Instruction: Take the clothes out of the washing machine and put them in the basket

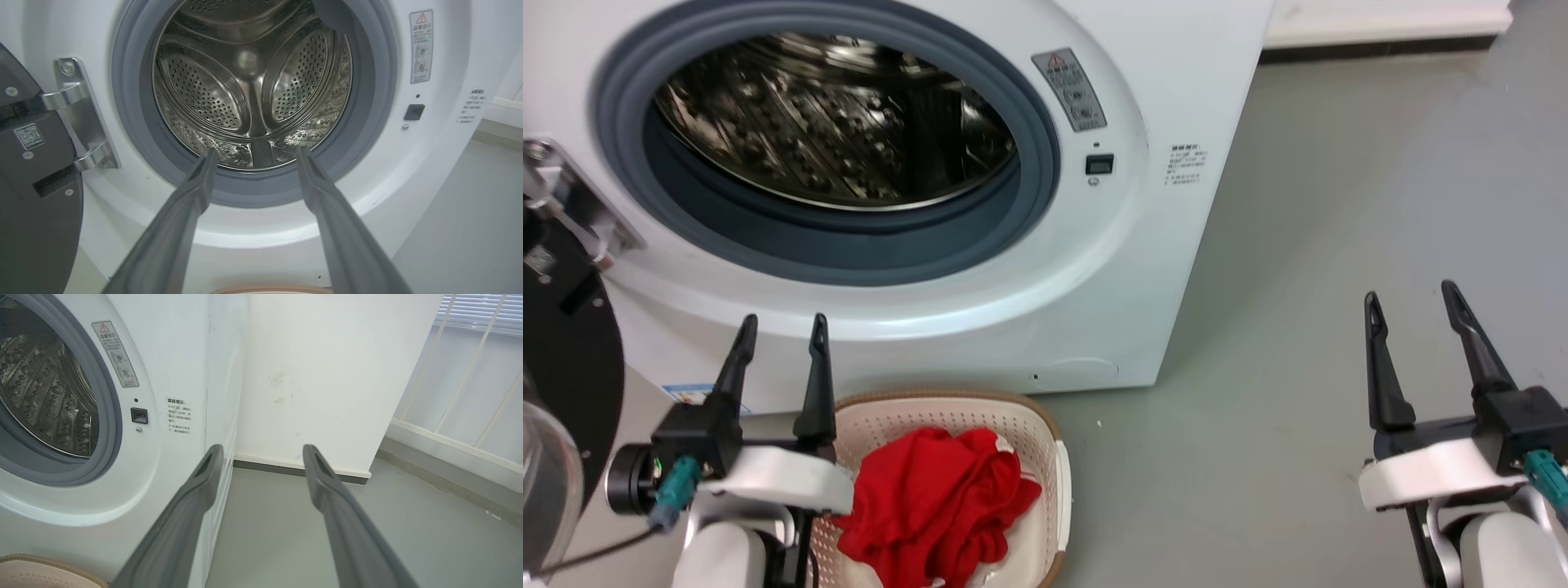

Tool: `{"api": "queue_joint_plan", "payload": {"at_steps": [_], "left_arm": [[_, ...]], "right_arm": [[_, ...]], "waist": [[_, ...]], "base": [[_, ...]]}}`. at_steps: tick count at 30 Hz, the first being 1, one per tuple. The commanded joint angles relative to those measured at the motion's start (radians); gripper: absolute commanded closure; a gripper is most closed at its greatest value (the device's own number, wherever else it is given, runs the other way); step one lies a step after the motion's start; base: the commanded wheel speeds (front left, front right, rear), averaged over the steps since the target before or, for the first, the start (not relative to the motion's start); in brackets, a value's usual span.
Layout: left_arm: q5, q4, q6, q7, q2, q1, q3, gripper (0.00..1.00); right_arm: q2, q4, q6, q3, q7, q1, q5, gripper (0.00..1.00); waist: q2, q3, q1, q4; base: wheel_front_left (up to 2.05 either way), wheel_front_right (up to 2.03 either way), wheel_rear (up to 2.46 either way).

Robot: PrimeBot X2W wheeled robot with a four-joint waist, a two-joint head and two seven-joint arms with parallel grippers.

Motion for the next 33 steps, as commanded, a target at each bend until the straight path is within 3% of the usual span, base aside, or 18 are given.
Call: {"api": "queue_joint_plan", "payload": {"at_steps": [1, 15, 33], "left_arm": [[0.017, -0.020, 0.007, -0.002, -0.010, 0.024, 0.005, 0.00], [0.143, -0.211, 0.067, -0.002, -0.088, 0.254, 0.036, 0.00], [0.181, -0.242, 0.093, -0.002, -0.106, 0.276, 0.027, 0.00]], "right_arm": [[0.001, -0.004, -0.001, -0.002, -0.002, 0.020, 0.005, 0.00], [0.001, -0.036, -0.001, 0.030, -0.002, 0.147, 0.060, 0.00], [0.001, -0.031, -0.001, 0.047, -0.002, 0.155, 0.071, 0.00]], "waist": [[0.0000, -0.042, 0.0003, 0.012], [0.0000, -0.149, 0.0003, 0.002], [0.0000, -0.153, 0.0003, -0.002]], "base": [[0.00, 0.00, 0.00], [0.00, 0.00, 0.00], [0.00, 0.00, 0.00]]}}
